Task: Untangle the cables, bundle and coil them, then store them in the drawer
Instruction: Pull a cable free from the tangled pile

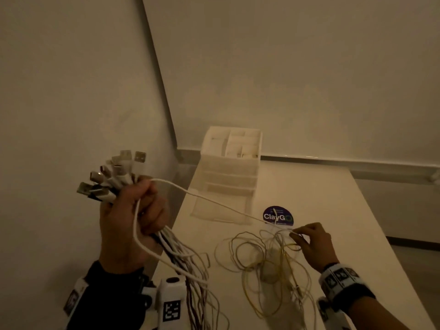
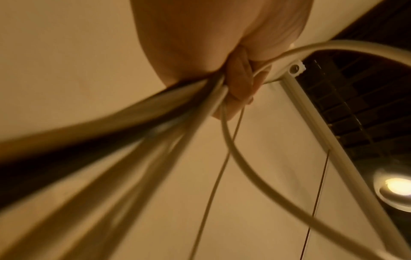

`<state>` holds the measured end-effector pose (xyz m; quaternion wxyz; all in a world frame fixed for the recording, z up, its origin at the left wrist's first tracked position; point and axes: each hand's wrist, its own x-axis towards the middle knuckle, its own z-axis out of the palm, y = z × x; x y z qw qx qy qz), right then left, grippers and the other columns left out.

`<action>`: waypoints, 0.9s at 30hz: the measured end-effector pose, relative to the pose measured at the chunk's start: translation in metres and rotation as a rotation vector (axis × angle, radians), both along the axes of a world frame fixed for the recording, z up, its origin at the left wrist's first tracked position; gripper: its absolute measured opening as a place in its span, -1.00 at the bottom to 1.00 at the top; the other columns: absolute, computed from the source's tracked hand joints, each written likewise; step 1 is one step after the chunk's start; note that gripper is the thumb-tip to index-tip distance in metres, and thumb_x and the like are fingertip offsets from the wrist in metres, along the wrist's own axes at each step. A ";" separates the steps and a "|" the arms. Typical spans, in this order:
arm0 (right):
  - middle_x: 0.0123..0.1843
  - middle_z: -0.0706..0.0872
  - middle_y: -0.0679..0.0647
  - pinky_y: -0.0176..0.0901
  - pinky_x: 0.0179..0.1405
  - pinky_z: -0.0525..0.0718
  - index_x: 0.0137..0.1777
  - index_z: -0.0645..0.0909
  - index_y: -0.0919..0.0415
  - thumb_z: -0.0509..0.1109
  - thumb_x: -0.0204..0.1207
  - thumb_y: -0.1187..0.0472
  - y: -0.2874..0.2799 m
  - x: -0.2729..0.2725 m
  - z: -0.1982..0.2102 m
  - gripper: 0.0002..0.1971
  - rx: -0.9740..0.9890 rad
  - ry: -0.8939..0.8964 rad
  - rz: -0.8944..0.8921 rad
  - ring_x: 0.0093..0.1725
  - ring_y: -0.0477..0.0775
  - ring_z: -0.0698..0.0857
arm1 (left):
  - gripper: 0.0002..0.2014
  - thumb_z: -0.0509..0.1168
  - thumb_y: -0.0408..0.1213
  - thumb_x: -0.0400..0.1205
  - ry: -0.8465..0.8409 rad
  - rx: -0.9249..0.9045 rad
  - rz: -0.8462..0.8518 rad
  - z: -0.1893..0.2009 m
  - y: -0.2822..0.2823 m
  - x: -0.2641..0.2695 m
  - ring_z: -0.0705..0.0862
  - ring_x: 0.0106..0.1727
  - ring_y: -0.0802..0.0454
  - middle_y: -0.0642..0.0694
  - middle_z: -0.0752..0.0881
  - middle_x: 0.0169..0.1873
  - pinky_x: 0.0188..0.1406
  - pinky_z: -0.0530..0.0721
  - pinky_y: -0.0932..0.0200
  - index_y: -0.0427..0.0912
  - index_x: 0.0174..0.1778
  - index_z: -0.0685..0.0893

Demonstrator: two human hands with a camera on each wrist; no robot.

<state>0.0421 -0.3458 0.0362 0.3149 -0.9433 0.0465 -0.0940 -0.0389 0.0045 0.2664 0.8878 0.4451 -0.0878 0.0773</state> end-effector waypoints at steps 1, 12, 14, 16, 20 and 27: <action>-0.01 0.59 0.09 0.07 0.06 0.56 -0.09 0.80 0.11 0.50 0.50 0.18 -0.002 0.001 -0.003 -0.94 -0.016 0.007 -0.026 0.00 0.28 0.57 | -0.66 0.57 -0.14 0.24 0.001 0.008 -0.001 0.000 0.001 -0.002 0.12 -0.70 0.20 0.06 0.17 -0.64 -0.79 0.22 0.42 -0.22 -0.42 0.55; 0.15 0.78 -0.05 -0.20 0.19 0.69 -0.01 0.78 0.08 0.43 0.50 0.46 -0.001 -0.007 0.049 -0.73 0.005 -0.160 0.312 0.10 -0.15 0.73 | -0.57 0.44 -0.55 0.42 -0.100 1.210 0.079 -0.023 -0.023 -0.007 0.74 -0.19 0.42 0.45 0.76 -0.28 -0.23 0.59 0.51 0.21 -0.22 0.72; 0.17 0.77 -0.13 -0.41 0.20 0.65 0.03 0.79 0.02 0.44 0.50 0.44 -0.006 -0.009 0.066 -0.71 -0.052 -0.092 0.401 0.13 -0.23 0.71 | -0.52 0.44 -0.55 0.42 -0.137 1.270 0.083 -0.026 -0.024 -0.001 0.70 -0.15 0.51 0.61 0.69 -0.31 -0.24 0.54 0.63 0.27 -0.20 0.68; 0.14 0.77 -0.17 -0.63 0.10 0.57 0.10 0.77 -0.01 0.43 0.52 0.40 -0.005 -0.012 0.088 -0.70 -0.058 -0.035 0.453 0.08 -0.28 0.71 | -0.56 0.46 -0.52 0.41 -0.158 1.269 0.131 -0.028 -0.030 0.013 0.71 -0.21 0.47 0.54 0.70 -0.36 -0.28 0.52 0.62 0.27 -0.27 0.68; -0.03 0.78 -0.16 -0.55 -0.19 0.63 0.09 0.72 0.01 0.41 0.56 0.29 0.005 -0.015 0.119 -0.81 -0.027 -0.011 0.405 -0.17 -0.30 0.72 | -0.65 0.45 -0.42 0.43 -0.090 1.185 0.180 -0.029 -0.056 0.043 0.69 -0.30 0.37 0.34 0.72 -0.46 -0.36 0.52 0.51 0.23 -0.42 0.66; -0.40 0.73 -0.17 -0.48 -0.42 0.63 -0.15 0.68 0.16 0.54 0.43 0.30 0.029 -0.025 0.142 -0.91 0.097 -0.118 0.335 -0.38 -0.30 0.73 | -0.94 0.55 -0.17 0.43 0.021 1.056 -0.033 -0.066 -0.127 0.056 0.76 -0.16 0.36 0.17 0.82 -0.30 -0.15 0.70 0.31 0.08 -0.22 0.83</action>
